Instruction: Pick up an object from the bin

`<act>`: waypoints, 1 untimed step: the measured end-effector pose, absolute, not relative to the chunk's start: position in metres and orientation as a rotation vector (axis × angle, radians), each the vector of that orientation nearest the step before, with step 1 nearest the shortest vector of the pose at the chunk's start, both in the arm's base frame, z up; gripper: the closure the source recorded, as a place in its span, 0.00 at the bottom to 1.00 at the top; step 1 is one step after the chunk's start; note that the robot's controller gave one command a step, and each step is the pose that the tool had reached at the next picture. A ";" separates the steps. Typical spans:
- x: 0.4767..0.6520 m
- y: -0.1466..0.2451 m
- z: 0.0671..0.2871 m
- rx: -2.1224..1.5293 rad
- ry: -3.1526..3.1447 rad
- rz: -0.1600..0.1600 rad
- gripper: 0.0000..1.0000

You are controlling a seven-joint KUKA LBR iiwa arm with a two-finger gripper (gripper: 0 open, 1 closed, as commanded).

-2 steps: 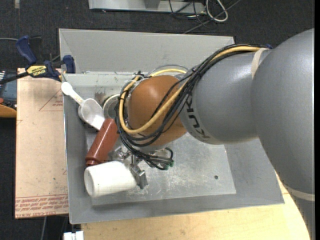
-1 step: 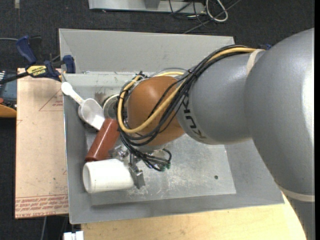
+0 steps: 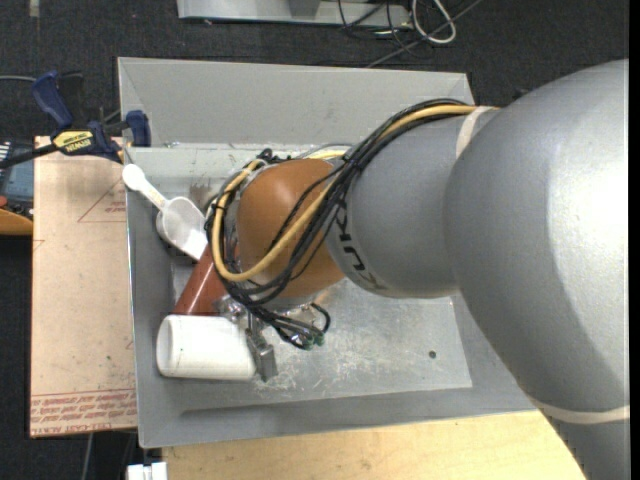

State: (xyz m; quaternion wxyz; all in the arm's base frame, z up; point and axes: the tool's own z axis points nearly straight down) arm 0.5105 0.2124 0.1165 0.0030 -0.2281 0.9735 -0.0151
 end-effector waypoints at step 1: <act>0.511 0.214 0.120 -0.974 2.976 -0.018 1.00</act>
Offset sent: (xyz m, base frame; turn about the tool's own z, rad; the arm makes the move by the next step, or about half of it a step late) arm 0.0056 -0.0037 0.0533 -0.1465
